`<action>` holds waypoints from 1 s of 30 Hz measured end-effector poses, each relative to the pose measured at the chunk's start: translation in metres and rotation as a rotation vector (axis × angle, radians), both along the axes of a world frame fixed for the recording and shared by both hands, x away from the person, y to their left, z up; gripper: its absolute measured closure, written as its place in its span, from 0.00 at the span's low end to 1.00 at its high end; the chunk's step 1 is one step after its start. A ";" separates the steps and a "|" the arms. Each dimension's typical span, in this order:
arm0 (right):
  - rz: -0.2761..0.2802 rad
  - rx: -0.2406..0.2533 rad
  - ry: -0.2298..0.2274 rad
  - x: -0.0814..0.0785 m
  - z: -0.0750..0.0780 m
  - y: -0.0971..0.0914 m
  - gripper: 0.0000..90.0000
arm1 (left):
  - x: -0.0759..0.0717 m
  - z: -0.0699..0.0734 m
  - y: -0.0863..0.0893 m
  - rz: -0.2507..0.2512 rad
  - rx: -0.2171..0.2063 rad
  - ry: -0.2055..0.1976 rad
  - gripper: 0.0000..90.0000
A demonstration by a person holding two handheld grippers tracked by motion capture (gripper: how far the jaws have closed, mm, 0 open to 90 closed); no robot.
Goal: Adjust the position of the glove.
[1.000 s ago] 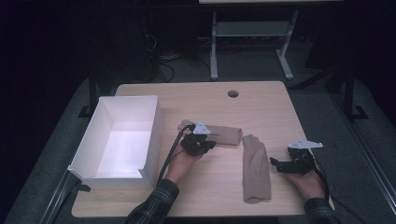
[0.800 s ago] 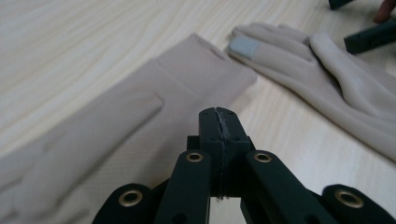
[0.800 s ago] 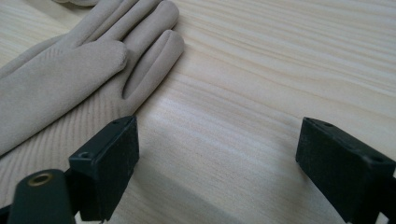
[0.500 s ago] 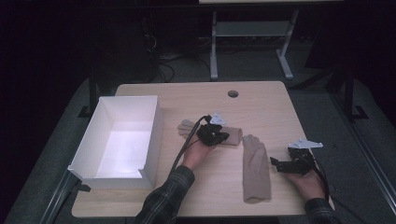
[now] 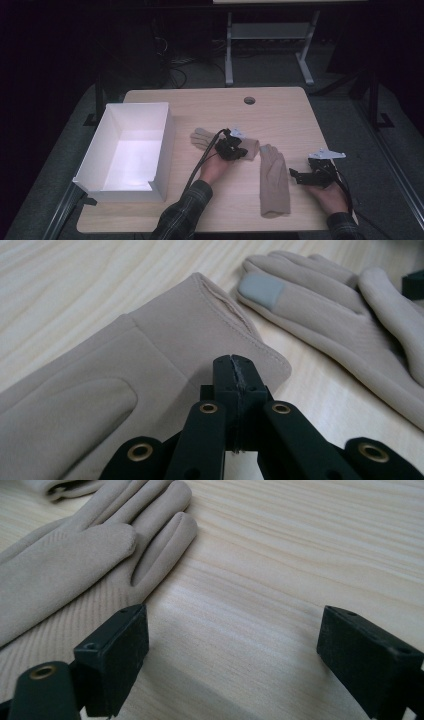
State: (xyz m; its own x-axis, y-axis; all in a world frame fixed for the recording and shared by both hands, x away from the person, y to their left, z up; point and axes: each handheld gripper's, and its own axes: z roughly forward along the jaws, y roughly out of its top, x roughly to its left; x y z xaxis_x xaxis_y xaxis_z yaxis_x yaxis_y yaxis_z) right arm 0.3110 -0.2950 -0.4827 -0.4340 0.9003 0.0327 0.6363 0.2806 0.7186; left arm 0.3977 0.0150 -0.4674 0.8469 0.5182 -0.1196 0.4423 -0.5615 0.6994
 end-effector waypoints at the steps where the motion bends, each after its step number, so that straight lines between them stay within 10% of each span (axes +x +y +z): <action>1: -0.001 0.000 0.001 0.000 0.000 0.000 0.14 | -0.003 0.000 0.002 -0.003 -0.002 0.001 1.00; 30: 0.019 -0.007 0.009 0.001 0.000 0.001 0.10 | -0.070 0.002 0.054 -0.051 -0.008 0.031 1.00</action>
